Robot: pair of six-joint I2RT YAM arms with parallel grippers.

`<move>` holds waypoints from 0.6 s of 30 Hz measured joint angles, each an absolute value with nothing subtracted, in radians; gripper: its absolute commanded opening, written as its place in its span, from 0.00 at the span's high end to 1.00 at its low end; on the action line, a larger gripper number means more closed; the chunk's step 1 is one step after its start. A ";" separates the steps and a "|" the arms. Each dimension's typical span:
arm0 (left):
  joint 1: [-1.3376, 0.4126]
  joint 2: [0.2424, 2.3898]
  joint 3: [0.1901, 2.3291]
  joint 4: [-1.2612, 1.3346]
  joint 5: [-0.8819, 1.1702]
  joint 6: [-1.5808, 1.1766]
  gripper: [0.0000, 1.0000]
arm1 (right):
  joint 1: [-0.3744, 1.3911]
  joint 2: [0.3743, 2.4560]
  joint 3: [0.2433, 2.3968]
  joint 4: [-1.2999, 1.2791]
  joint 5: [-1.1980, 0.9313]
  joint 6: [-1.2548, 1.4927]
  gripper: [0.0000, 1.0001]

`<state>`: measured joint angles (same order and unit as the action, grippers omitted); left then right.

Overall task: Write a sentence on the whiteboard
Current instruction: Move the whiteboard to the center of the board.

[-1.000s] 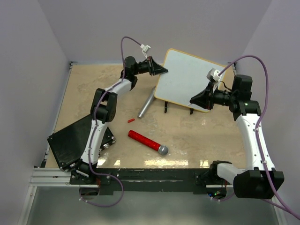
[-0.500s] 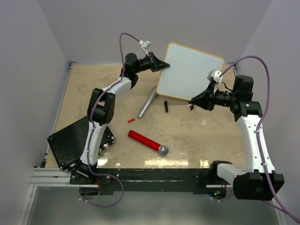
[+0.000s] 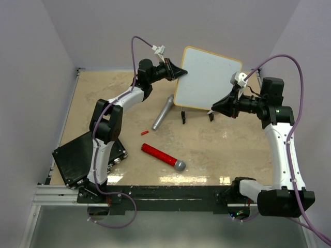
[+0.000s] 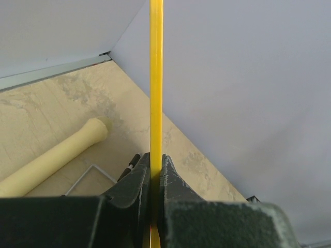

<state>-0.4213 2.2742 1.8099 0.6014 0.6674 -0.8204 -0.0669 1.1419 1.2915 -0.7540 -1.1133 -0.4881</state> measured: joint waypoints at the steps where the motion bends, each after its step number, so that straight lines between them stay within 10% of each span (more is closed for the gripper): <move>1: -0.426 2.255 1.788 0.599 0.652 -0.814 1.00 | -0.067 1.143 1.295 -0.758 -1.113 -0.490 1.00; 18: -0.514 1.928 1.433 0.530 0.407 -0.724 1.00 | -0.068 1.109 1.307 -0.794 -1.084 -0.491 1.00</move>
<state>-0.5144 1.9278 1.4326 0.5297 0.4068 -0.7238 -0.0677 1.1088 1.3071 -0.7940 -1.0836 -0.4911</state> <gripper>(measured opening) 0.075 0.139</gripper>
